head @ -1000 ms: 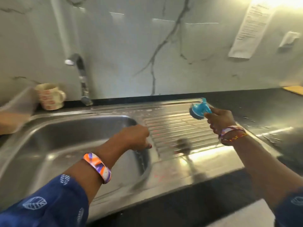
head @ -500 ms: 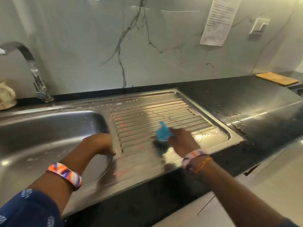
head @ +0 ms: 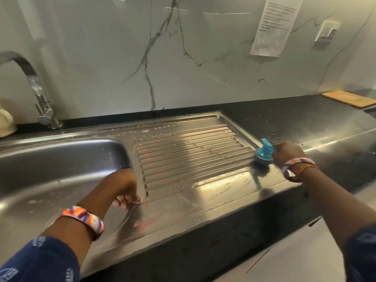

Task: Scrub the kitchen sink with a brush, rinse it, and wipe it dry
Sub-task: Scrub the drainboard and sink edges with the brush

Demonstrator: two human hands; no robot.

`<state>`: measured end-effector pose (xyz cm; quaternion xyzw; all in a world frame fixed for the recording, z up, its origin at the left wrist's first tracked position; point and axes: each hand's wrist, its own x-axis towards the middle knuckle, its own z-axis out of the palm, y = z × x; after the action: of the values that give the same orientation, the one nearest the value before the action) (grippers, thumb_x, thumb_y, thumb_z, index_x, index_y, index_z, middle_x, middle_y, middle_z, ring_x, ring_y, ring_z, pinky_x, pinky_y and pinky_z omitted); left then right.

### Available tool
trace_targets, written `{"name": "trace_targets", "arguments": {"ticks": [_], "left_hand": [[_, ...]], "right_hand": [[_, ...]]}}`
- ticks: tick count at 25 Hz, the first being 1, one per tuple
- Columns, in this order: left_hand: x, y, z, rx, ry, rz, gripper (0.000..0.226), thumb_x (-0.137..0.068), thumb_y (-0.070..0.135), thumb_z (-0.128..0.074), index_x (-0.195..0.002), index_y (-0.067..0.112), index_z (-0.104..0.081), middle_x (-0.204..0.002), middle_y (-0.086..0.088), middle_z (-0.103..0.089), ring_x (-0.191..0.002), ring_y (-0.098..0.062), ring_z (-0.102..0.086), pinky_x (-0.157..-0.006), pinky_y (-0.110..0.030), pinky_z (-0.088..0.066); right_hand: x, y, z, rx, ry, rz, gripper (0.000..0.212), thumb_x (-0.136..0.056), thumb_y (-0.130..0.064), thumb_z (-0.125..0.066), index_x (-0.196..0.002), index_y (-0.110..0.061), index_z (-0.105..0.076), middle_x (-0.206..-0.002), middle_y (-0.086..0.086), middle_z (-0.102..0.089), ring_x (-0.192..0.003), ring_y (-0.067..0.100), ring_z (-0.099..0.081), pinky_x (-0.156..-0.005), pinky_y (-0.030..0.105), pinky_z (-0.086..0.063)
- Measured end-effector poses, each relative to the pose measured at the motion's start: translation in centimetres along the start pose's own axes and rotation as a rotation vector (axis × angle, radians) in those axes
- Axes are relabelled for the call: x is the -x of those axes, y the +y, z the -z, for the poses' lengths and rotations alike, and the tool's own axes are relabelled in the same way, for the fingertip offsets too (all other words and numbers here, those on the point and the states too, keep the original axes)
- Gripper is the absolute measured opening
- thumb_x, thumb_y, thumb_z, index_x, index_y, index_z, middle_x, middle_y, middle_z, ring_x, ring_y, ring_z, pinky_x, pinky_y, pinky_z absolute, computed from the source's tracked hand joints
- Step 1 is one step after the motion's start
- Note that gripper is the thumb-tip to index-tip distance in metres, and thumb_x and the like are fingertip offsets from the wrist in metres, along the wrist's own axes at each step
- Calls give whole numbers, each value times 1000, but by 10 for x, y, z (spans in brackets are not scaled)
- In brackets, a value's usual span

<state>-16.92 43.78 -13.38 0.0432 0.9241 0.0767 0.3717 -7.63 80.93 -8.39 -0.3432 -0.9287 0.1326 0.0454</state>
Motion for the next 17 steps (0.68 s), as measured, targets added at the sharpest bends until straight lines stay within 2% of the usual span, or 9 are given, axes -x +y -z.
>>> {"name": "trace_targets", "arguments": {"ticks": [1,3,7,9,11,14,17], "left_hand": [[-2,1,1,-10,-21,7,28,-96,21,-53,-70,11,-51,-69,1,-57,-61,-4,-54,-57,-15,-44],[-5,1,4,-15,-75,33,30,-98,23,-50,-69,13,-51,-70,2,-56,-62,-3,-52,-58,-14,-42],[-9,2,12,-1,-155,59,27,-97,24,-51,-72,14,-54,-72,3,-58,-72,-5,-57,-61,-13,-44],[-11,1,14,12,-166,69,26,-96,24,-53,-71,15,-55,-63,5,-61,-65,-2,-57,-57,-12,-45],[-15,-1,13,35,-164,76,24,-95,24,-56,-73,15,-56,-55,7,-62,-56,1,-58,-55,-12,-46],[-22,-8,12,94,-164,86,19,-92,25,-61,-77,14,-57,-53,7,-65,-51,2,-61,-52,-12,-49],[-24,-8,13,71,-194,92,19,-93,28,-58,-79,14,-55,-75,4,-66,-65,0,-58,-52,-11,-48]], "right_hand": [[-4,1,1,-36,5,-35,36,-93,-13,-51,-127,-2,-57,-120,20,-62,-105,33,-59,-90,35,-46],[12,-21,-5,-83,-33,38,36,-94,-13,-51,-127,0,-56,-121,20,-61,-107,32,-58,-92,35,-46],[96,-101,-44,-221,-217,436,38,-94,-14,-50,-131,-10,-55,-128,14,-60,-117,26,-56,-96,27,-41],[138,-136,-62,-229,-241,629,41,-94,-20,-49,-135,-21,-51,-130,10,-59,-118,26,-56,-98,31,-42],[150,-142,-72,-216,-244,726,42,-94,-26,-49,-136,-30,-48,-129,7,-60,-117,27,-56,-96,35,-46],[117,-105,-66,-246,-243,661,43,-93,-26,-54,-135,-31,-49,-128,6,-61,-116,24,-58,-97,33,-45],[41,-43,-32,-125,-139,386,38,-93,-17,-54,-132,-16,-54,-123,13,-62,-113,26,-58,-88,24,-42]]}}
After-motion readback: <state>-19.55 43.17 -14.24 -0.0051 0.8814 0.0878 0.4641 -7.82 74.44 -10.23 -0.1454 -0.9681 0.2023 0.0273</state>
